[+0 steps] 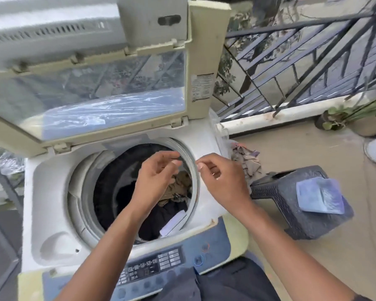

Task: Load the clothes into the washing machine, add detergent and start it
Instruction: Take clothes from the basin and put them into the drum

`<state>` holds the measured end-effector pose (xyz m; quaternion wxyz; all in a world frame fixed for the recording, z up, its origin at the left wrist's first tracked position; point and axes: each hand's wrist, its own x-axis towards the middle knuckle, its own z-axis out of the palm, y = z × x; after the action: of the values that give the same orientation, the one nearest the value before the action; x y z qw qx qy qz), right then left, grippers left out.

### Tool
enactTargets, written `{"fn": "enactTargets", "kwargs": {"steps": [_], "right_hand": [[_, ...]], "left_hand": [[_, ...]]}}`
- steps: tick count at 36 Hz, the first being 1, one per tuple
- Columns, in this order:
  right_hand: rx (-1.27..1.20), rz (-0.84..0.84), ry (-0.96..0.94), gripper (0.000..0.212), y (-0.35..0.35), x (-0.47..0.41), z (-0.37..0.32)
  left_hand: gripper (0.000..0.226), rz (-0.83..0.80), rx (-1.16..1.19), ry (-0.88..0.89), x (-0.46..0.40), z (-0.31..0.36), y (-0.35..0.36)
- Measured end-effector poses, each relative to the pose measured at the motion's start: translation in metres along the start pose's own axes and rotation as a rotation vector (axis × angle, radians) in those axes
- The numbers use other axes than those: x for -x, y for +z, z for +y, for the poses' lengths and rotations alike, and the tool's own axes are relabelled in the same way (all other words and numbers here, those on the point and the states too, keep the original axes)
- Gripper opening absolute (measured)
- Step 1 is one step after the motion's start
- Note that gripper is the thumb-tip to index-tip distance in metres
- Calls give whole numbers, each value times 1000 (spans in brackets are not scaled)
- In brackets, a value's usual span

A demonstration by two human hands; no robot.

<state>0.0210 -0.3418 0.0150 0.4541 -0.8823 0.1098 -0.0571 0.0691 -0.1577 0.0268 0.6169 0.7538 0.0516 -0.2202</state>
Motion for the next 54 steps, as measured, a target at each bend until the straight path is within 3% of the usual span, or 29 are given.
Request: {"fn": "enactTargets", "kwargs": {"steps": [4, 8, 12, 17, 24, 27, 32, 37, 40, 42, 47, 51, 54], "right_hand": [[-179, 94, 161, 15, -44, -6, 39], [-136, 126, 251, 16, -79, -21, 92], [-74, 48, 351, 21, -102, -42, 147], [53, -76, 429, 12, -114, -72, 212], [191, -331, 557, 24, -102, -97, 298], [186, -429, 608, 17, -90, -105, 336], [239, -553, 609, 16, -67, -127, 380], [364, -672, 560, 15, -30, -148, 430], [435, -728, 524, 18, -5, -158, 460], [481, -757, 485, 18, 12, -163, 478], [364, -629, 546, 30, 58, -182, 506], [167, -349, 876, 61, 92, -209, 520], [68, -361, 978, 68, 112, -218, 550]], "left_hand": [[17, -35, -20, 31, -13, 21, 44], [21, -113, -83, 14, -33, 38, 92], [20, -168, -138, -59, -59, 44, 147], [15, -213, -157, -168, -100, 24, 212], [13, -133, -93, -521, -149, -23, 281], [7, -78, -36, -642, -164, -53, 298], [24, 8, -60, -762, -191, -117, 320], [3, 14, -140, -813, -214, -168, 335], [33, -41, -287, -857, -228, -204, 338], [41, -57, -358, -861, -237, -219, 341], [46, -91, -368, -856, -256, -251, 349], [46, -91, -360, -863, -263, -265, 351], [47, -84, -353, -872, -263, -272, 347]]}}
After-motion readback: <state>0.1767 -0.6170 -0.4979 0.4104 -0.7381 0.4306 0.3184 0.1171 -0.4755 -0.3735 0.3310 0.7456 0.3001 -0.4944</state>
